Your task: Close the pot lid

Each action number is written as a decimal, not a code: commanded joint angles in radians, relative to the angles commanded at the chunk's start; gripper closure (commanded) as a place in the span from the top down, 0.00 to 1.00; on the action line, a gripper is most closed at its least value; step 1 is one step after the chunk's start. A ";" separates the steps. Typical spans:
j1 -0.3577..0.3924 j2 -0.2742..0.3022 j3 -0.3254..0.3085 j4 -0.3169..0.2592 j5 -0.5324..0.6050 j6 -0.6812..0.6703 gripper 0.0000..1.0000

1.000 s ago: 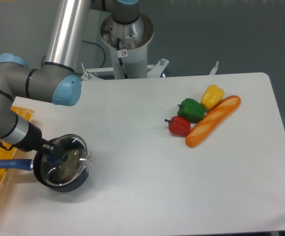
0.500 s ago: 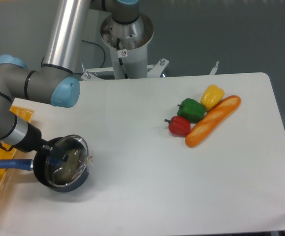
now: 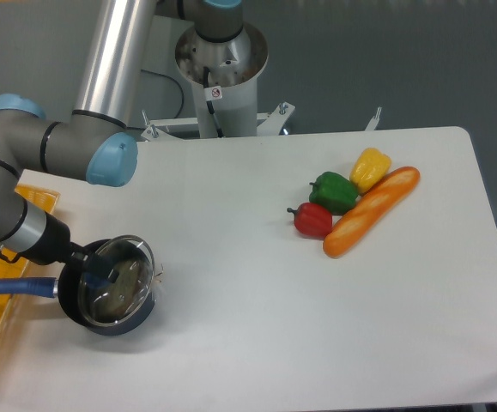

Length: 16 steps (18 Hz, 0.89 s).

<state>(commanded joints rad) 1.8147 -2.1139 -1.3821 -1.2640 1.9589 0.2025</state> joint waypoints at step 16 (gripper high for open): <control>0.069 0.144 -0.009 -0.003 -0.130 0.044 1.00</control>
<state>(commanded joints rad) 1.8836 -1.9698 -1.3913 -1.2671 1.8286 0.2468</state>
